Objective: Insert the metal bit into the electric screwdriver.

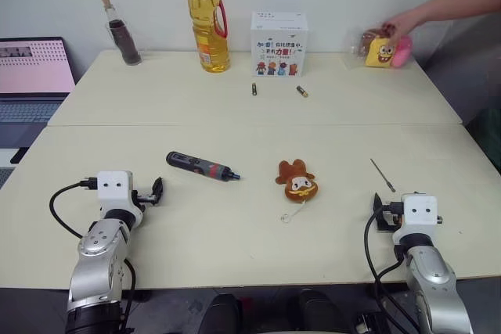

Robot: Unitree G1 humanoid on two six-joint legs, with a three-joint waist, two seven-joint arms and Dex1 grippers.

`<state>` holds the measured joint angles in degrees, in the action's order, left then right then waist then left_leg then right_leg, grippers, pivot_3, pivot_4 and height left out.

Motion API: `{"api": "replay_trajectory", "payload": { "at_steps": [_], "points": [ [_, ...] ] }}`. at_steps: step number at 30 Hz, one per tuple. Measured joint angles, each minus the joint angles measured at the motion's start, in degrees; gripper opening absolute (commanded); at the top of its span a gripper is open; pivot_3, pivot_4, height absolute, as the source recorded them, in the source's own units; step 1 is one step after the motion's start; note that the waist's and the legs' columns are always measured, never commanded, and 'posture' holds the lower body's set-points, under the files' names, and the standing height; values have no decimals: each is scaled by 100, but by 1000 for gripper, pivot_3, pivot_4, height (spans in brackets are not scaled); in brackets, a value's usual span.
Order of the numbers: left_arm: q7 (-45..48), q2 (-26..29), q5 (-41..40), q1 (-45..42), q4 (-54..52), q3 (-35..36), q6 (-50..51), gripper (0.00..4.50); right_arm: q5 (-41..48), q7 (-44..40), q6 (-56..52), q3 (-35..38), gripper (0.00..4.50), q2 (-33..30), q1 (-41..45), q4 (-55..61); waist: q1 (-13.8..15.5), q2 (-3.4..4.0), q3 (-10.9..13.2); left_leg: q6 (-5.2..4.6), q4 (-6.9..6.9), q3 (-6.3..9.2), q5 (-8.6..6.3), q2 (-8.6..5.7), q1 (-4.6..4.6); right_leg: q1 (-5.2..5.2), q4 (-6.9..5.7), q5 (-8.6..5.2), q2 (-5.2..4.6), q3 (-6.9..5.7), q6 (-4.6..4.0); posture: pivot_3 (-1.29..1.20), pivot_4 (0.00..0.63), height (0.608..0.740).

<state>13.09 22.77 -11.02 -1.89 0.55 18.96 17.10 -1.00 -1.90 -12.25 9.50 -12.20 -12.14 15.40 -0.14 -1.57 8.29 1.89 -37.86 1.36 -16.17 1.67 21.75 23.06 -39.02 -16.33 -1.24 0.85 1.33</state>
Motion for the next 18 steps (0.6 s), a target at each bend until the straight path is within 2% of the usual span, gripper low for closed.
{"api": "replay_trajectory", "payload": {
  "at_steps": [18],
  "points": [
    [26,46,-137,145,-78,42,10,4465,-39,-53,43,-41,4500,-51,4,-1,-6,1,0,0,1,0,0,1,0,1,1,0,1,0,0,0,150,740]
  ]
}}
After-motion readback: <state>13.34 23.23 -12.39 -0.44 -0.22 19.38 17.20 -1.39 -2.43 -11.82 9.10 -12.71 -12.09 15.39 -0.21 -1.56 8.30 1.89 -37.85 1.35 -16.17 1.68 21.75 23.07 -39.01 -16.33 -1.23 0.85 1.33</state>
